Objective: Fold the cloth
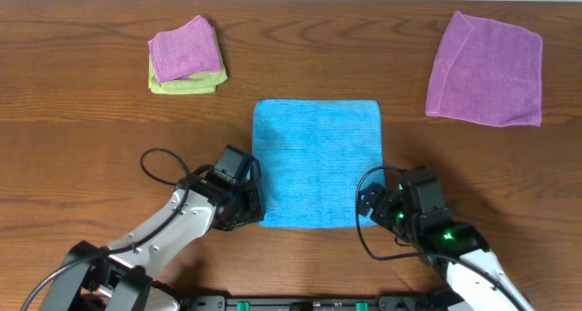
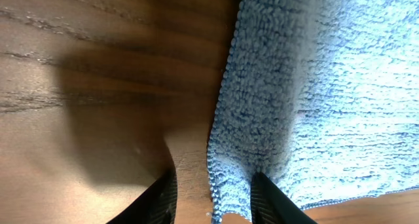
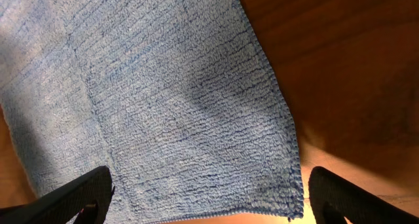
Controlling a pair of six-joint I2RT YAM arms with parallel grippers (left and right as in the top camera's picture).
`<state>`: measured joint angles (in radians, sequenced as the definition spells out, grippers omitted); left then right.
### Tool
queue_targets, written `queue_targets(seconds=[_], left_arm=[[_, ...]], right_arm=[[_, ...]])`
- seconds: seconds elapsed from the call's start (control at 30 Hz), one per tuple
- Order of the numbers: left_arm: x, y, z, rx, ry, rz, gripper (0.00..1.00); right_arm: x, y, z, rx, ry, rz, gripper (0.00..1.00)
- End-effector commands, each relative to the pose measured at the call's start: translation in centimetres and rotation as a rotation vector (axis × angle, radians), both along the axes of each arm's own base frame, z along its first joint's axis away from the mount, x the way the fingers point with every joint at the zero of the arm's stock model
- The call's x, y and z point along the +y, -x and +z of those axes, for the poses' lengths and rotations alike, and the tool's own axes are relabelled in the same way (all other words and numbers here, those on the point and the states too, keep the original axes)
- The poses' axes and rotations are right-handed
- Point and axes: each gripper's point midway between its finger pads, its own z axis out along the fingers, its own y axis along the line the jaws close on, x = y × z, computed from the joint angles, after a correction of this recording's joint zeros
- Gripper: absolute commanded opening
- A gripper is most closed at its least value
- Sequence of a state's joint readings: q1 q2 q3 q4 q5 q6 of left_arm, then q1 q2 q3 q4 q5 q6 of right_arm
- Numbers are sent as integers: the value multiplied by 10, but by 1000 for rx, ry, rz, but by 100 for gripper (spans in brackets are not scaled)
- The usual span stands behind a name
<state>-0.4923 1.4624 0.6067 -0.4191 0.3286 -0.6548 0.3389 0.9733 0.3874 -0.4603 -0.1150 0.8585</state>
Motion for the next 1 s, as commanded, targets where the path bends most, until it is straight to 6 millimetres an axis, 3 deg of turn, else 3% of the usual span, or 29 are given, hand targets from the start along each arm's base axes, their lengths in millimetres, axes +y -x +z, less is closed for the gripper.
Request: queue_targets(seconds=[0.0, 0.13, 0.23, 0.3, 0.37, 0.4, 0.83, 0.9, 0.97], left_arm=[[23, 34, -35, 106, -138, -21, 40], [20, 40, -40, 120, -154, -54, 39], [22, 47, -46, 154, -171, -61, 33], [24, 51, -50, 181, -182, -62, 28], [26, 54, -51, 194, -190, -63, 12], [26, 54, -51, 196, -191, -60, 9], [26, 67, -47, 263, -178, -59, 6], [27, 69, -45, 270, -181, -59, 6], [28, 71, -44, 275, -184, -59, 6]], right_arm=[[0, 1, -1, 0, 15, 9, 96], [0, 1, -1, 0, 15, 9, 96], [0, 1, -1, 0, 15, 9, 96], [0, 1, -1, 0, 15, 10, 97], [0, 1, -1, -2, 18, 16, 97], [0, 1, -1, -2, 18, 16, 97], [3, 6, -3, 15, 11, 41, 97], [1, 10, -5, 34, 17, 40, 92], [-1, 17, -9, 67, 24, 33, 72]])
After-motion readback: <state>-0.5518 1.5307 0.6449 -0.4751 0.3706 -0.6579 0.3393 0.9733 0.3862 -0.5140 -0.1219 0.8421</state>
